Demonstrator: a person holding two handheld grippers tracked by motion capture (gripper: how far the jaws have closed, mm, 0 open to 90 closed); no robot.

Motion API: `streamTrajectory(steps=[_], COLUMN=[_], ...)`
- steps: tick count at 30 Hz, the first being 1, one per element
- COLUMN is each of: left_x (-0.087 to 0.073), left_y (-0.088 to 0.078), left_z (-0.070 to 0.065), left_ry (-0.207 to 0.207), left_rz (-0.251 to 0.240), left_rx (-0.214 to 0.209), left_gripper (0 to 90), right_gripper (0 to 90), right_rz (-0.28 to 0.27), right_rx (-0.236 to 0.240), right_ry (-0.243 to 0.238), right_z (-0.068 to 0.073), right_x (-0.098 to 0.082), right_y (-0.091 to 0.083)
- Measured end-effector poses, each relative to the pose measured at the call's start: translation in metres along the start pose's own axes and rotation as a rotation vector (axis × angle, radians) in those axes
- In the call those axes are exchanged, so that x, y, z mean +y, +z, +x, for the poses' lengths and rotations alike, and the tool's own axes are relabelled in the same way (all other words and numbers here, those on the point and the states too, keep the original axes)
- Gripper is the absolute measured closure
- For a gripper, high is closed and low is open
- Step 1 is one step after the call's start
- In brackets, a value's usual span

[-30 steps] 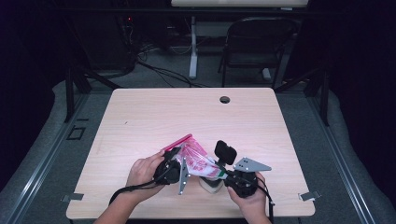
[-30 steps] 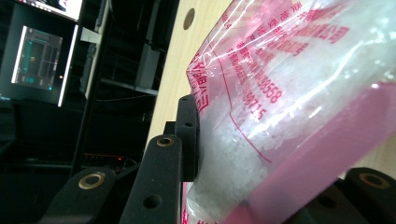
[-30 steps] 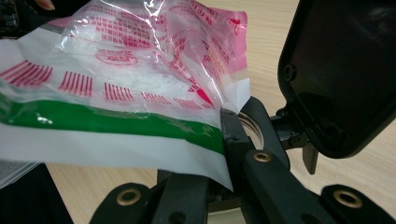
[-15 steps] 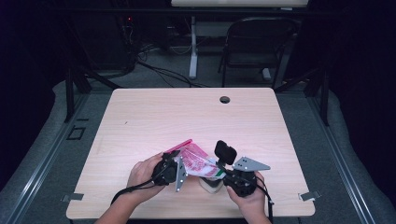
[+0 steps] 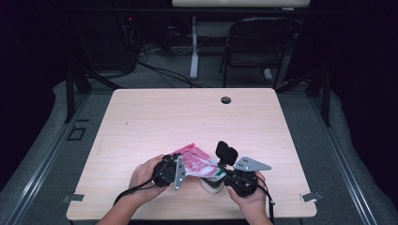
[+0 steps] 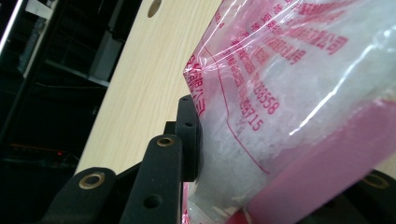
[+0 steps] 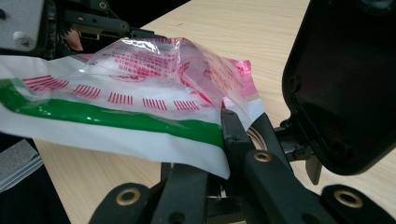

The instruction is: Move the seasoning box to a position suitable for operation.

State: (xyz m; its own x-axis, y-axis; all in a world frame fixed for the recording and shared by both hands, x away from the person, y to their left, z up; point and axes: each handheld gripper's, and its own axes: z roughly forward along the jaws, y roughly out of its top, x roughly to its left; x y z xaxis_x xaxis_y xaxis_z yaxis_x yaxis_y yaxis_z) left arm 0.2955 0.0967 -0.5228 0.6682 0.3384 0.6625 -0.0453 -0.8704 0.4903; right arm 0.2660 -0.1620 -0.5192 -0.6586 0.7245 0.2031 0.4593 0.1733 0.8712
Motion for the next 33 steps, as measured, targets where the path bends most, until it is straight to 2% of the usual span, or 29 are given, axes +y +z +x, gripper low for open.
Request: streamTrajectory(steps=[5, 8, 18, 25, 33], left_x=[-0.004, -0.004, -0.011, -0.014, -0.017], left_y=[0.003, 0.004, 0.012, 0.017, 0.024], left_z=[0.001, 0.001, 0.002, 0.0, 0.0], left_ry=[-0.052, -0.06, -0.139, -0.18, -0.227], left_rz=[-0.018, -0.013, -0.018, -0.019, -0.013], left_rx=[-0.032, -0.039, -0.117, -0.143, -0.192], left_gripper=[76.2, 76.2, 75.5, 73.8, 74.3], right_gripper=[89.6, 89.6, 89.7, 89.8, 89.7], right_rz=[-0.008, -0.004, -0.015, -0.023, -0.027], right_rx=[0.001, 0.005, 0.012, 0.018, 0.021], right_ry=[0.001, -0.003, -0.008, -0.015, -0.026], right_z=[0.0, 0.0, 0.001, 0.002, 0.004], right_x=[0.001, 0.002, 0.005, 0.007, 0.01], right_y=[0.001, 0.0, 0.001, 0.002, 0.003])
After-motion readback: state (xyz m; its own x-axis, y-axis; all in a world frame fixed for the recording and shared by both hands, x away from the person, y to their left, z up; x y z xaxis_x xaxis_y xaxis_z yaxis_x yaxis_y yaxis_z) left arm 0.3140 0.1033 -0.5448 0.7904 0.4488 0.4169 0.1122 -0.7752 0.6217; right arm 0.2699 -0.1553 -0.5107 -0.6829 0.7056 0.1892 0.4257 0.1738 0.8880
